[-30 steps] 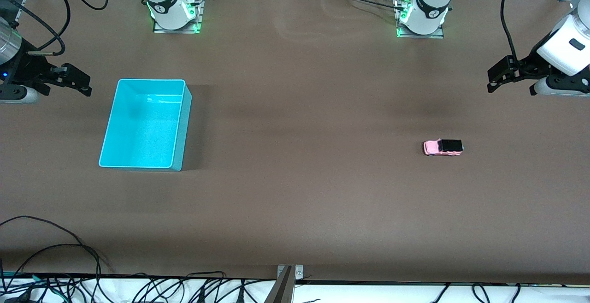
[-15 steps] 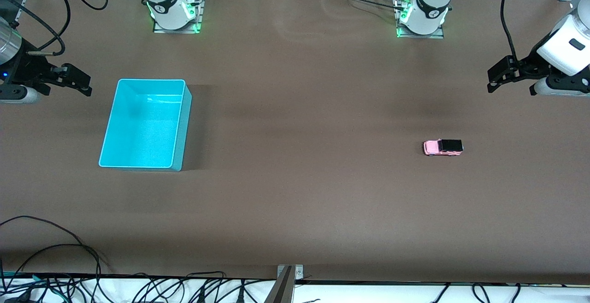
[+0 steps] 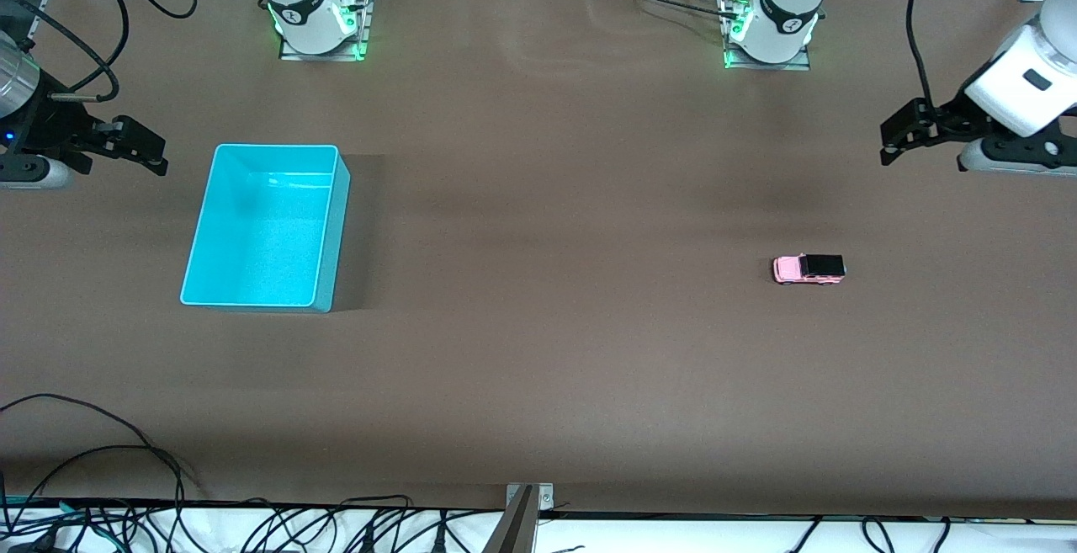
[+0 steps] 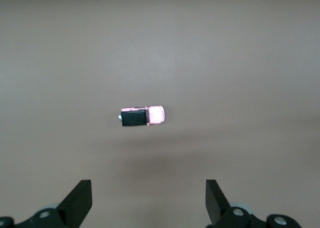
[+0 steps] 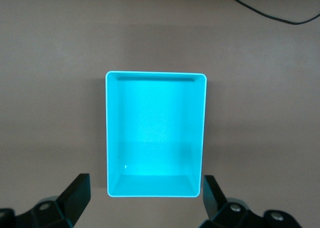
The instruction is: Wind and store pink jeep toy
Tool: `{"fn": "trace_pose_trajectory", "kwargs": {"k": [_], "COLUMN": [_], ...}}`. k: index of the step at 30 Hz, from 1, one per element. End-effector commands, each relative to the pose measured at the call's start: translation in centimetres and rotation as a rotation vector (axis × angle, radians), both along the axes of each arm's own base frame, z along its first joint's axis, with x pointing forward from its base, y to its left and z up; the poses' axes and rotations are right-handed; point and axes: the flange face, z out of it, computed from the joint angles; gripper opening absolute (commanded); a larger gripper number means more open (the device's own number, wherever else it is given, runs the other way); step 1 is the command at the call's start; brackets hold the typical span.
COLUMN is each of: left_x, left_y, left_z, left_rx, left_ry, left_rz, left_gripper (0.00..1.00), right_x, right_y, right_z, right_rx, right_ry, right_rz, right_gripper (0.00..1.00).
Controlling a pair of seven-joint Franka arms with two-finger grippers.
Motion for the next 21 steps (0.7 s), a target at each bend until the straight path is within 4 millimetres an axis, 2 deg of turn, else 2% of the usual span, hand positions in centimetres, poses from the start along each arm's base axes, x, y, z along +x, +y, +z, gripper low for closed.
{"fn": "trace_pose_trajectory", "kwargs": {"k": [1, 3, 5, 10, 14, 15, 21], "left_x": [0.1, 0.5, 0.9, 2.9, 3.1, 3.2, 4.3], "left_y": [-1.8, -1.2, -1.4, -1.1, -1.3, -1.8, -1.2], "left_z": [-0.1, -1.0, -1.7, -6.5, -6.9, -7.5, -10.2], "left_rx": [0.008, -0.004, -0.008, -0.008, -0.002, -0.003, -0.01], "left_ry": [0.022, 0.038, 0.051, 0.14, 0.143, 0.152, 0.199], "left_rz": [-0.048, -0.041, -0.04, -0.034, -0.034, -0.04, -0.035], "left_gripper": [1.0, 1.0, 1.0, 1.0, 1.0, 1.0, 1.0], "right_x": [-0.2, -0.2, -0.2, -0.2, -0.2, -0.2, -0.2], "right_y": [-0.1, -0.1, -0.1, -0.1, -0.1, -0.1, -0.1], "right_z": [0.5, 0.5, 0.5, 0.5, 0.5, 0.5, 0.5], "right_rx": [0.014, 0.014, 0.014, 0.014, 0.014, 0.014, 0.014], "right_ry": [0.003, 0.003, 0.003, 0.003, 0.003, 0.003, 0.003], "right_rz": [-0.008, -0.008, -0.008, -0.008, -0.008, -0.008, -0.008], "right_gripper": [1.0, 1.0, 1.0, 1.0, 1.0, 1.0, 1.0]}}
